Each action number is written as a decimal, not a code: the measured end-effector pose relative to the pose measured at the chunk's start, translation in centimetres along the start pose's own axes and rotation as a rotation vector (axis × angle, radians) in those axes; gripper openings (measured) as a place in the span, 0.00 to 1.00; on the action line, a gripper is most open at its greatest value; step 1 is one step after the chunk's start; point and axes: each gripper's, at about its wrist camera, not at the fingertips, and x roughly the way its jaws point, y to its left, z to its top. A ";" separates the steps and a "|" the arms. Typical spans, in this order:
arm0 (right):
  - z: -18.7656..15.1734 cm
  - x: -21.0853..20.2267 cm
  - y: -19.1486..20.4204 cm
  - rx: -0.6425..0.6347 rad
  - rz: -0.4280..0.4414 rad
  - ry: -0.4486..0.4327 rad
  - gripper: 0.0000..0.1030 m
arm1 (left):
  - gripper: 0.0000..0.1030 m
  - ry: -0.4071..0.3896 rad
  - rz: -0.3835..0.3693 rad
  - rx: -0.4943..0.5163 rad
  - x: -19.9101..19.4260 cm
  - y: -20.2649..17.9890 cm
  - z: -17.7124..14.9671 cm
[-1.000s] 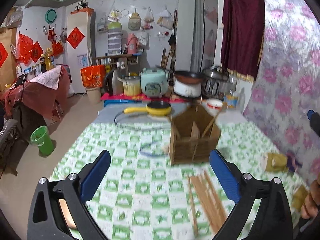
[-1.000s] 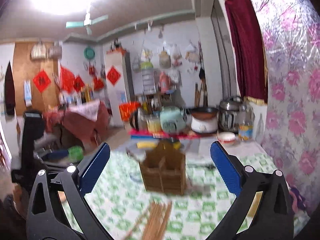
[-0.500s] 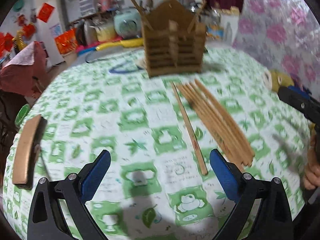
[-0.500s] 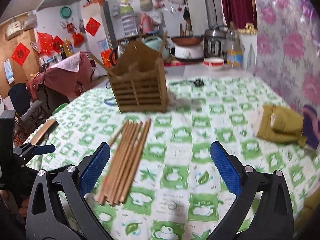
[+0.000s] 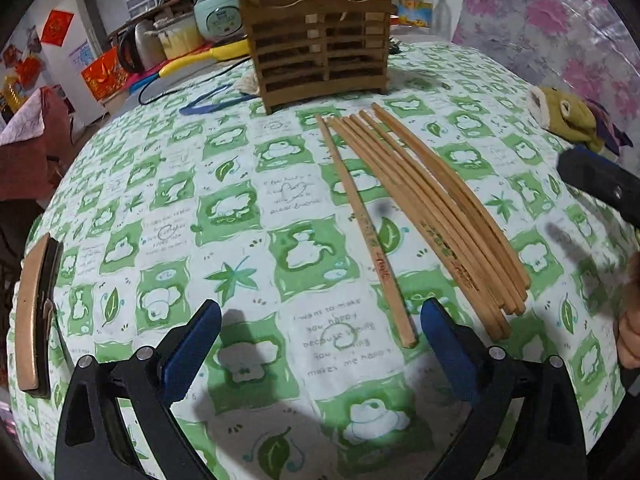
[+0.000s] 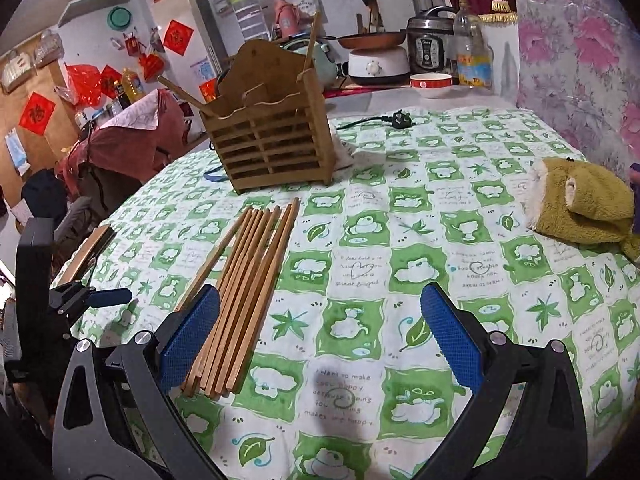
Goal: Organize utensils
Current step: 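Move both open tools back down to the loose chopsticks, then close the left tool on a chopstick while the right tool grasps another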
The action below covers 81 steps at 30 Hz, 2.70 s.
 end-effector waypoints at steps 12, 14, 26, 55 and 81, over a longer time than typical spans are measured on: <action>-2.9 0.3 3.5 -0.288 -0.062 0.164 0.94 | 0.96 0.011 -0.022 -0.055 0.2 1.2 0.0; -3.1 0.7 4.1 -0.321 -0.070 0.179 0.94 | 0.96 0.011 -0.022 -0.055 0.2 1.1 0.0; -2.5 2.9 2.4 -0.236 -0.159 0.265 0.93 | 0.96 0.010 -0.021 -0.055 0.2 1.2 -0.1; -2.1 2.6 2.9 -0.194 -0.006 0.231 0.49 | 0.48 -0.036 -0.074 -0.009 -1.7 -0.9 -1.2; -2.9 1.4 3.8 -0.220 0.014 0.198 0.07 | 0.07 -0.076 -0.080 -0.014 -2.0 -0.9 -1.0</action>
